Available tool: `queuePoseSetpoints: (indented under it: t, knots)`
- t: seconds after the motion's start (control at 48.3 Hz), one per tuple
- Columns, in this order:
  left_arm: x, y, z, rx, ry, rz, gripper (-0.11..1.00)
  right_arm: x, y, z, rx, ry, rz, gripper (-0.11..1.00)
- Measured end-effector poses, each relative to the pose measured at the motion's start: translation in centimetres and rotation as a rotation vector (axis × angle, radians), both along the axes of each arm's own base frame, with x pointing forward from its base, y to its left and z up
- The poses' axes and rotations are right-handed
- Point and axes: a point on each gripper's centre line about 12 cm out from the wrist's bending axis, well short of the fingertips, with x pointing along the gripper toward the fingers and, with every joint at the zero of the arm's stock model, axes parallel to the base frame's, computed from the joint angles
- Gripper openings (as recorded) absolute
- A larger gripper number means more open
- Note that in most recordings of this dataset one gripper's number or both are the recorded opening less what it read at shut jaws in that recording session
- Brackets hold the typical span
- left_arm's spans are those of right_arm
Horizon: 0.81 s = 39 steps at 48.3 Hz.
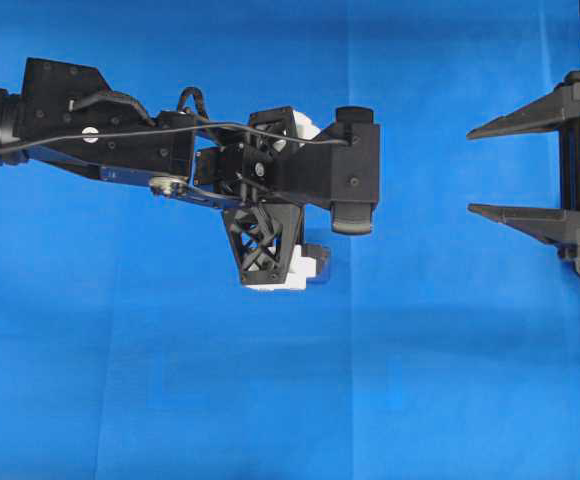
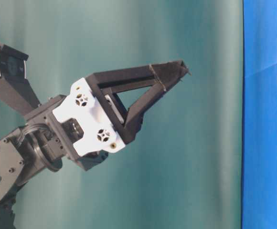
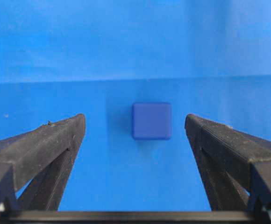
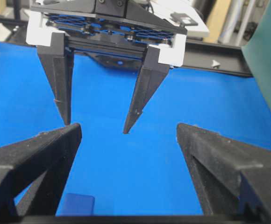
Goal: Handover the blue block to the right arm after grasping it with the left arm, then place it in the designated position.
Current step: 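Lower the left gripper around the blue cube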
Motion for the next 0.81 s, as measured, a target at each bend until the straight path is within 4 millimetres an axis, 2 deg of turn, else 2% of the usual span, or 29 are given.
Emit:
queuePoseSetpoints:
  t: [0.435, 0.559, 0.808]
  knots:
    - [0.1, 0.0, -0.3, 0.001, -0.011, 0.0, 0.92, 0.0, 0.0, 0.0, 0.0, 0.0, 0.0, 0.95]
    - [0.0, 0.0, -1.6, -0.001, -0.012, 0.0, 0.92, 0.0, 0.0, 0.0, -0.002, 0.0, 0.0, 0.95]
    - [-0.2, -0.1, -5.5, 0.0, -0.017, -0.003, 0.92, 0.1, 0.0, -0.2, 0.0, 0.008, 0.0, 0.95]
